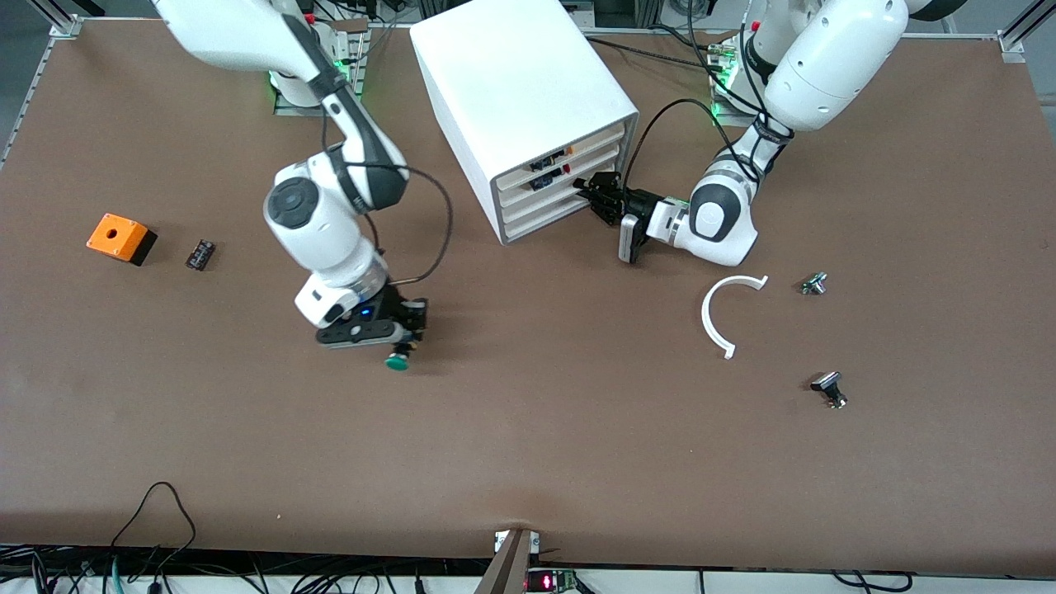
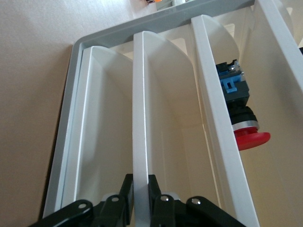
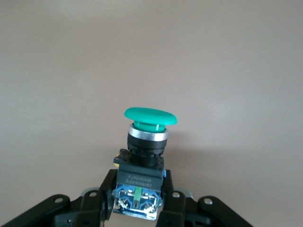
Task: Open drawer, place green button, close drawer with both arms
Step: 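Carry the green button over the open drawer with the right gripper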
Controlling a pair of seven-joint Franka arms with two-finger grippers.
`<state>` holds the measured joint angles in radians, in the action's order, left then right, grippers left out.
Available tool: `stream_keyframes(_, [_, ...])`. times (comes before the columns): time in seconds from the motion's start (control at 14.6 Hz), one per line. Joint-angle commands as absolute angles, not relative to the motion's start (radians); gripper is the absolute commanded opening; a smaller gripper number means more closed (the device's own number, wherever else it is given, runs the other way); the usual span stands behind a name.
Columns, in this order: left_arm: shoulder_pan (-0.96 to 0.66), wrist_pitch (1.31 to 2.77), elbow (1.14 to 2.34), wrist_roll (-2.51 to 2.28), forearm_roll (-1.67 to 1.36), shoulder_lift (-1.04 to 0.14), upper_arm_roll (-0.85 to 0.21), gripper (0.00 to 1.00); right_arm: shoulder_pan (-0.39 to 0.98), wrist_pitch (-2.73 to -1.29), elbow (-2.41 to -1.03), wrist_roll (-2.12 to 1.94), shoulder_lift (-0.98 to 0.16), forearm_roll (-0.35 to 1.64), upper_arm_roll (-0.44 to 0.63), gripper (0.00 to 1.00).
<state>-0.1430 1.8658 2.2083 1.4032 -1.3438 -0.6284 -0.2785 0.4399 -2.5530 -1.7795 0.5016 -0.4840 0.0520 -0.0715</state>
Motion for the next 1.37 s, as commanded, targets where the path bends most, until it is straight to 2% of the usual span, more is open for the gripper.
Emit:
stream_keyframes(0.0, [-0.144,1.913,2.186,1.428,-1.365,-0.641,-0.272,0.00,0.511,-2.412,-1.605,0.720,-0.546,0.049,-0.061,0.00])
stream_keyframes(0.41, [-0.140,1.916,2.051,1.284,-1.267,-0.652,-0.200,0.00,0.623,-2.108,-1.238,1.073,-0.695,0.049,-0.057,0.00])
stream_keyframes(0.69, [-0.130,1.911,1.939,1.174,-1.172,-0.675,-0.176,0.00,0.676,-2.086,-1.140,1.222,-0.747,0.045,-0.057,0.00])
stream_keyframes(0.89, [-0.120,1.907,1.925,1.160,-1.143,-0.677,-0.163,0.00,0.729,-2.088,-1.127,1.330,-0.770,0.043,-0.057,0.00])
stream_keyframes(0.96, [-0.111,1.905,1.925,1.160,-1.143,-0.675,-0.163,0.18,0.745,-2.088,-1.127,1.371,-0.772,0.043,-0.057,0.00])
stream_keyframes(1.03, [-0.107,1.904,1.924,1.163,-1.141,-0.673,-0.163,0.99,0.759,-2.088,-1.127,1.396,-0.778,0.043,-0.057,0.00])
stream_keyframes(1.3, [-0.086,1.878,1.921,1.117,-1.056,-0.643,-0.163,1.00,0.816,-2.098,-1.127,1.515,-0.824,0.043,-0.057,0.00])
